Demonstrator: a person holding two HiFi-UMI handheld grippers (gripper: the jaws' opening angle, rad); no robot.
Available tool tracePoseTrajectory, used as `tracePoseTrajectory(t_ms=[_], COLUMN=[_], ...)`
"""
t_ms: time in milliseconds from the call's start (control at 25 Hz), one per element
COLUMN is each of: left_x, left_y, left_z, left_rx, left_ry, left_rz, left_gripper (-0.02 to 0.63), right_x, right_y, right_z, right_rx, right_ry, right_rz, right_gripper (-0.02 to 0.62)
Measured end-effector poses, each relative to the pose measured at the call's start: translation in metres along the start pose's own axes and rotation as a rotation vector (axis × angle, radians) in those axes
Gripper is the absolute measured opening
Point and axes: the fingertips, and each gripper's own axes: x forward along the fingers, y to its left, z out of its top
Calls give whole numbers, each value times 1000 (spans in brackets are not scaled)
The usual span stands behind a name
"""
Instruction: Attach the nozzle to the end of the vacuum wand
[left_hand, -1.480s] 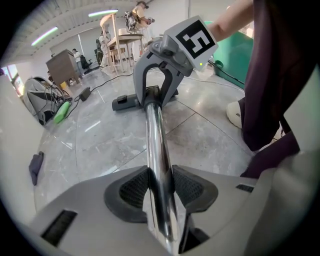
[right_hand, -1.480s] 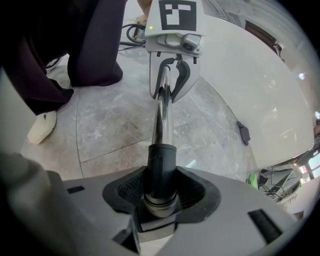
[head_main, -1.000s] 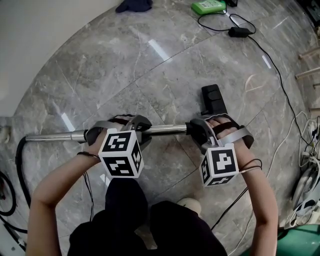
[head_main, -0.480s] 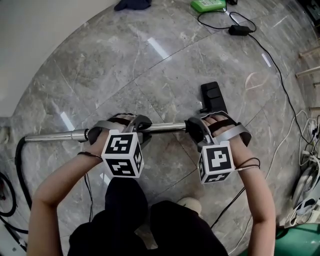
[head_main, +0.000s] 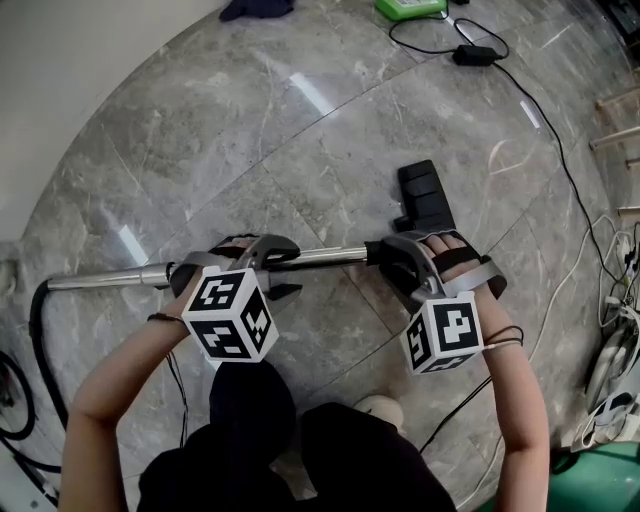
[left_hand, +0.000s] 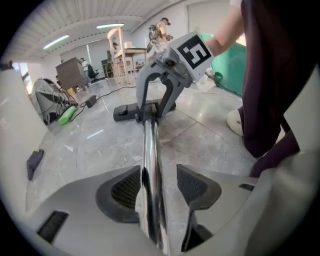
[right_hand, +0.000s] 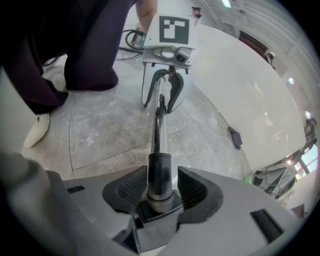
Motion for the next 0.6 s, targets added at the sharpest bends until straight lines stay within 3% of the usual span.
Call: tracePoseTrajectory(t_ms=[120,240,440,480,520,600], left_x=[-18,-34,-43,-45,-48,-51], left_y=[7,19,33,38,43,52], left_z=[13,25,39,42,45,49], left_rx=[-120,-228,-287,-303,-324,-366], left_ry=[-122,-247,-372,-401,-432,-483], left_rz=[6,42,77,95,115,152], left_gripper=[212,212,209,194,133,21], right_x=[-17,-35,-52,-56,-59,-66], right_y=[-9,-26,-56,-60,-64,-65], right_z=[6,5,-6,-11,-19,-36], right_rx=[153,385,808,902,1003,1172], right_ry=[-80,-184,-429,-468,-501,-548], right_rz=[-25,-87,-258,-299,-349,-458], right_gripper=[183,183,181,181,169,41])
